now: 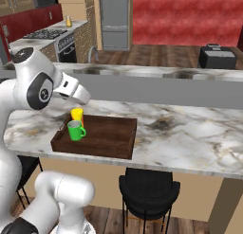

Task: There is a tray on the dining counter. Grab the cup, mug, and pitcher and place them on the tray. The pitcher may be placed next to the tray if it cannot fit the tray.

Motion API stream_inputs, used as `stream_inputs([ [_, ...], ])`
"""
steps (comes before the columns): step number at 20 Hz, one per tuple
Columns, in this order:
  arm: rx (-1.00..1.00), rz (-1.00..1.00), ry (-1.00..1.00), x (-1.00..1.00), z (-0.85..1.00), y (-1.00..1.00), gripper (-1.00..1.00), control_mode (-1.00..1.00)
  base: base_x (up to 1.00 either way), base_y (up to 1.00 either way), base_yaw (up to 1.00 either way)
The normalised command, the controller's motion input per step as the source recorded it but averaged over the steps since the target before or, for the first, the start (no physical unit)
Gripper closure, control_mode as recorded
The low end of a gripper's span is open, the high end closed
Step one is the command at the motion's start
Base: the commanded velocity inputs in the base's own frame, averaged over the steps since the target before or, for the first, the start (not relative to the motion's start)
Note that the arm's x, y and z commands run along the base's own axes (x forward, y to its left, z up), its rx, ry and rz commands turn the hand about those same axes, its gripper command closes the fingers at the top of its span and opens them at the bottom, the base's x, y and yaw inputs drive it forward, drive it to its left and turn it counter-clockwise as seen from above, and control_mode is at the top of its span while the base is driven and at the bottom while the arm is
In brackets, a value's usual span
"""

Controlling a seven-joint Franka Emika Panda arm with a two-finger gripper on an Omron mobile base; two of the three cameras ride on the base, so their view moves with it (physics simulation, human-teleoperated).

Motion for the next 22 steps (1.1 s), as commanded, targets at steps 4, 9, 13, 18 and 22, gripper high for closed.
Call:
stream_inputs([
  [4, 0.0, 0.15, -0.02, -0.84, 0.02, 0.0, -1.0, -1.0, 0.0, 0.0, 0.0],
  [9, 0.0, 0.09, 0.0, -0.5, 0.18, 0.0, -1.0, -1.0, 0.0, 0.0, 0.0],
  [13, 0.0, 0.04, 0.01, -0.15, 0.38, 0.0, -1.0, -1.0, 0.0, 0.0, 0.0],
  [18, 0.0, 0.04, 0.01, -0.11, 0.38, -0.04, -1.0, -1.0, 0.0, 0.0, 0.0],
  [22, 0.0, 0.05, 0.0, -0.04, 0.25, -0.14, -1.0, -1.0, 0.0, 0.0, 0.0],
])
